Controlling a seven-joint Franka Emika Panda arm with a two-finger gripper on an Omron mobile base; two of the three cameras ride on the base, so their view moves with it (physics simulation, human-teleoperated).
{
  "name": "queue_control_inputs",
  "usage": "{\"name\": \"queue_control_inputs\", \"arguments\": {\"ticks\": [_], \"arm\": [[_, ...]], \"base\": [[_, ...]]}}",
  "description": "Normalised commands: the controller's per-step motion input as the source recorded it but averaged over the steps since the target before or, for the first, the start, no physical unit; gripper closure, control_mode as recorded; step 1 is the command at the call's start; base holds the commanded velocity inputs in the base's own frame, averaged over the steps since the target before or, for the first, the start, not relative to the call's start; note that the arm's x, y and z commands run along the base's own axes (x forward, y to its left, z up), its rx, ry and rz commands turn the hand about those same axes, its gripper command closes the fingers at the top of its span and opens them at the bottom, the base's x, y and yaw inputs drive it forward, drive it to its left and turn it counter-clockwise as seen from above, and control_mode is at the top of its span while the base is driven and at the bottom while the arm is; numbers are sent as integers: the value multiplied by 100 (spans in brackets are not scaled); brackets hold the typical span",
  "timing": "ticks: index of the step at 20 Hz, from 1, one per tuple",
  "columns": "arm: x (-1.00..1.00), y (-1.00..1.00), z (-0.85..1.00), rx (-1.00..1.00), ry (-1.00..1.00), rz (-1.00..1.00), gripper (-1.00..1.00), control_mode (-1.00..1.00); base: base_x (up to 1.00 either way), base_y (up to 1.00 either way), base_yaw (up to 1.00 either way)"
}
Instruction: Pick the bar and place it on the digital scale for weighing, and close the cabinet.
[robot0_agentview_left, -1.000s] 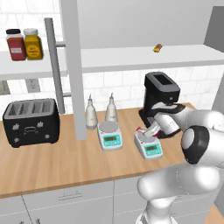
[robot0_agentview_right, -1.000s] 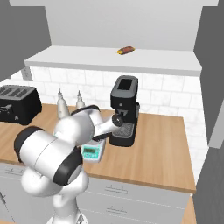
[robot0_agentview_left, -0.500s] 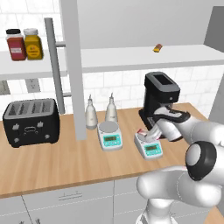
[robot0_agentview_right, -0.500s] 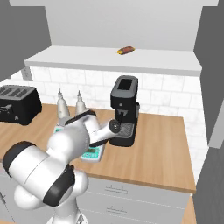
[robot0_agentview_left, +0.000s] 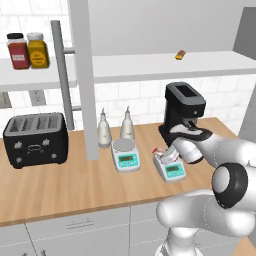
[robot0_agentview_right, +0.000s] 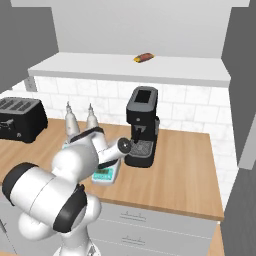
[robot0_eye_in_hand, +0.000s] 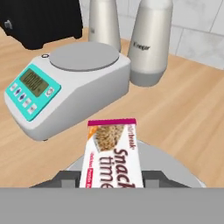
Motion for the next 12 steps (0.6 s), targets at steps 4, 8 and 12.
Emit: {"name": "queue_control_inputs", "arguments": {"ticks": [4,8,12], "arm": [[0,-11,-5,0,0,0,-100,-100],[-10,-19,-5,1,0,0,-100,-100],[0,-4,-4,0,0,0,-100,-100]], "base": [[0,0,0],[0,0,0],[0,0,0]]}}
